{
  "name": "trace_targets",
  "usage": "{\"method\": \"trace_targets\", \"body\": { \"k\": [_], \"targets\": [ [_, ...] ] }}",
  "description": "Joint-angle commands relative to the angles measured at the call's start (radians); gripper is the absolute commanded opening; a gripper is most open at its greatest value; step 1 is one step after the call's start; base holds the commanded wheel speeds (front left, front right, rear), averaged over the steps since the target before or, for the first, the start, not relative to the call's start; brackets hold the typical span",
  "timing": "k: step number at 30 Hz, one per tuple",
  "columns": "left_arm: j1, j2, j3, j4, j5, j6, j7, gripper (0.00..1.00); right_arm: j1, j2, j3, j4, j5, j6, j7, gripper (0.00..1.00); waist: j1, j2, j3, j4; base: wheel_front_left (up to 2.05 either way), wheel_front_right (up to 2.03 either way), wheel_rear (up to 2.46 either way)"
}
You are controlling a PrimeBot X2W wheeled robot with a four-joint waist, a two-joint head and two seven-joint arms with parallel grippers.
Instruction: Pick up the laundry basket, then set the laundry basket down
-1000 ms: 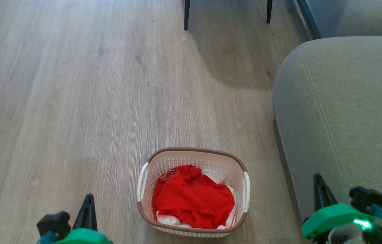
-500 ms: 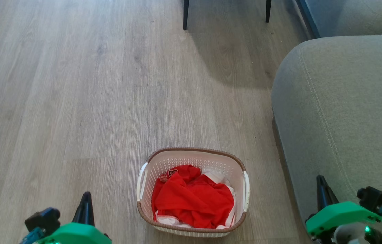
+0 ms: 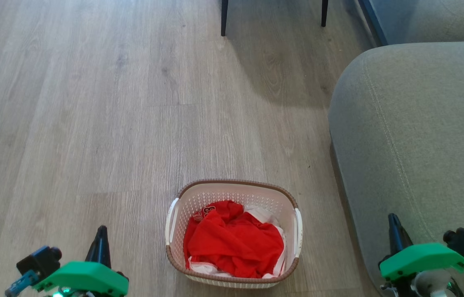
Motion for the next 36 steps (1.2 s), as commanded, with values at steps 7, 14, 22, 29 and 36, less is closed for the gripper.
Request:
{"method": "trace_targets", "body": {
  "k": [7, 14, 22, 29, 36],
  "targets": [
    [-0.065, -0.002, 0.042, -0.025, -0.104, -0.025, 0.023, 0.0, -0.066, -0.018, -0.006, -0.039, 0.099, -0.001, 0.023, 0.0, -0.0001, -0.0001, 0.001, -0.002, 0.0, 0.0, 0.0],
    [-0.08, -0.004, 0.057, -0.022, -0.186, -0.037, 0.043, 0.0, -0.072, -0.019, -0.015, -0.042, 0.175, -0.001, 0.043, 0.0, -0.0001, -0.0001, 0.001, -0.004, 0.0, 0.0, 0.0],
    [-0.094, -0.005, 0.072, -0.018, -0.268, -0.049, 0.063, 0.0, -0.078, -0.02, -0.024, -0.044, 0.252, -0.001, 0.062, 0.0, -0.0001, -0.0001, 0.002, -0.006, 0.0, 0.0, 0.0],
    [-0.108, -0.007, 0.087, -0.015, -0.349, -0.062, 0.084, 0.0, -0.084, -0.02, -0.034, -0.046, 0.327, -0.001, 0.082, 0.0, -0.0001, -0.0001, 0.002, -0.007, 0.0, 0.0, 0.0],
    [-0.123, -0.008, 0.102, -0.012, -0.43, -0.074, 0.104, 0.0, -0.091, -0.021, -0.043, -0.049, 0.403, -0.001, 0.102, 0.0, -0.0001, -0.0001, 0.002, -0.009, 0.0, 0.0, 0.0]
  ]
}}
